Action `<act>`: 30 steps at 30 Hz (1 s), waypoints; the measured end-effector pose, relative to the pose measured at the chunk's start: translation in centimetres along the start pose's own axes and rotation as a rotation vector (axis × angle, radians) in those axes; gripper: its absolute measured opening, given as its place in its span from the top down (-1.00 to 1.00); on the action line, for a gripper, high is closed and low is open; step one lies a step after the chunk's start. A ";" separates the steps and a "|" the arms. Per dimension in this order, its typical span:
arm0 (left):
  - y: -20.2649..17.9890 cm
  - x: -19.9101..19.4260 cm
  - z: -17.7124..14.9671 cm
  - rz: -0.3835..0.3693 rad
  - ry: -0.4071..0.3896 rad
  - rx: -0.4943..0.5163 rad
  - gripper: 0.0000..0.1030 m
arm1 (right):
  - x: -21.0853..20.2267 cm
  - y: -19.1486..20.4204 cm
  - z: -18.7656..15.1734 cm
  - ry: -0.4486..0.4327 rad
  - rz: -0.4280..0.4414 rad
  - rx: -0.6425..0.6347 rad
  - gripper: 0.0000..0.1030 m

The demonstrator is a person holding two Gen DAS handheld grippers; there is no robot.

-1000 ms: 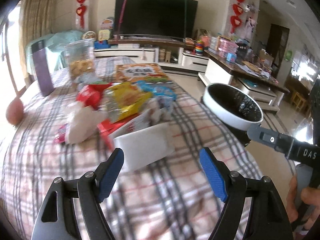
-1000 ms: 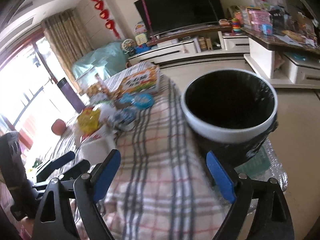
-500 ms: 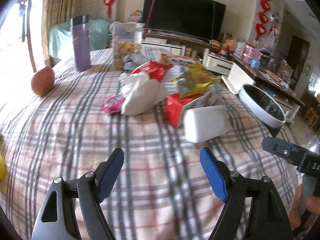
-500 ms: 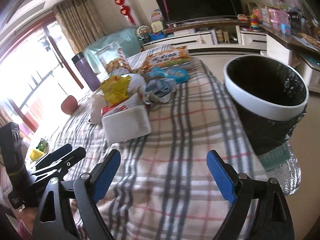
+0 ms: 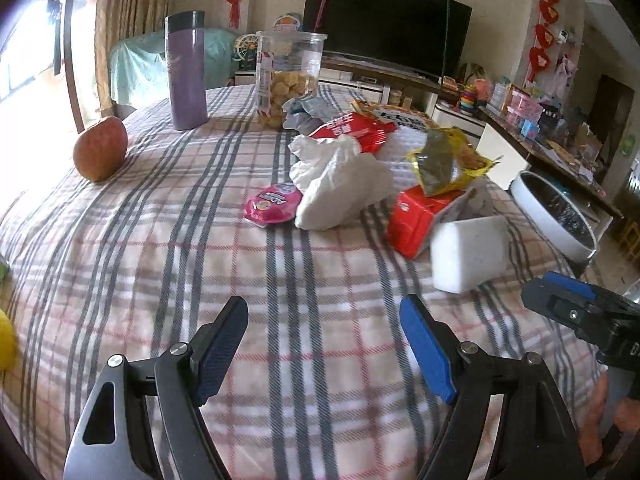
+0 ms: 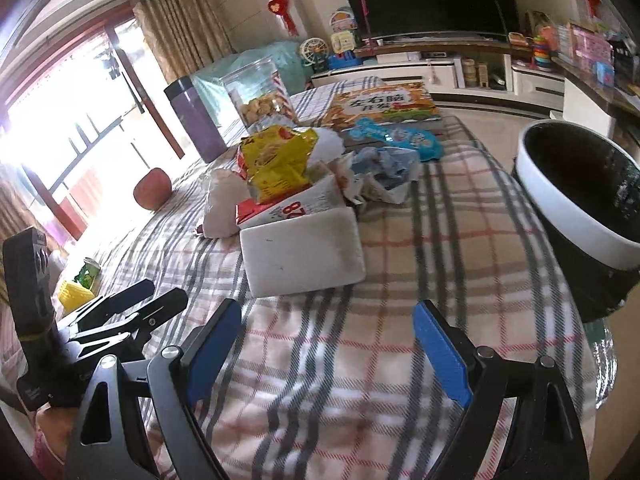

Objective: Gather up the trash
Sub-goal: 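Grasp the white tissue with the left tool while the right tool grasps the white foam block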

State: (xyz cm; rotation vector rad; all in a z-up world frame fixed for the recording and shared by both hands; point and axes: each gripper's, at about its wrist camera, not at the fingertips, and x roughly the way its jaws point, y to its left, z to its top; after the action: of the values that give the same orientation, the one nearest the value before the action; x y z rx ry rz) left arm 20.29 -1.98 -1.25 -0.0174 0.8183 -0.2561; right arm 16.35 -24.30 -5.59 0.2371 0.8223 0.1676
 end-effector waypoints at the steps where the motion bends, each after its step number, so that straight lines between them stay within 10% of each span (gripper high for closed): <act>1: 0.1 0.4 0.3 0.005 0.000 0.006 -0.52 | 0.3 0.1 0.1 0.001 0.004 -0.002 -0.73; 13: 1.1 6.1 4.5 -0.007 0.028 0.069 -0.47 | 3.8 0.9 1.9 0.037 0.010 -0.047 -0.73; 16: 0.8 7.1 5.0 -0.028 0.035 0.083 -0.08 | 4.4 1.2 1.9 0.046 -0.002 -0.069 -0.71; 19: 0.4 8.0 5.4 -0.057 0.057 0.095 0.65 | 4.4 1.2 1.7 0.044 0.007 -0.076 -0.38; 24: -0.1 7.2 4.6 -0.063 0.030 0.114 0.75 | 2.7 0.0 1.5 0.025 -0.004 -0.055 0.46; 30: 0.0 4.5 2.9 -0.082 0.004 0.073 0.77 | 0.5 -0.9 0.8 0.012 0.023 -0.044 0.68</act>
State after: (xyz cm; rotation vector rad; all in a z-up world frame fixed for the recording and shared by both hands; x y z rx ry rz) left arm 25.32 -3.29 -2.57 0.0184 0.8131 -0.3631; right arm 17.37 -25.19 -5.70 0.2046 0.8266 0.2090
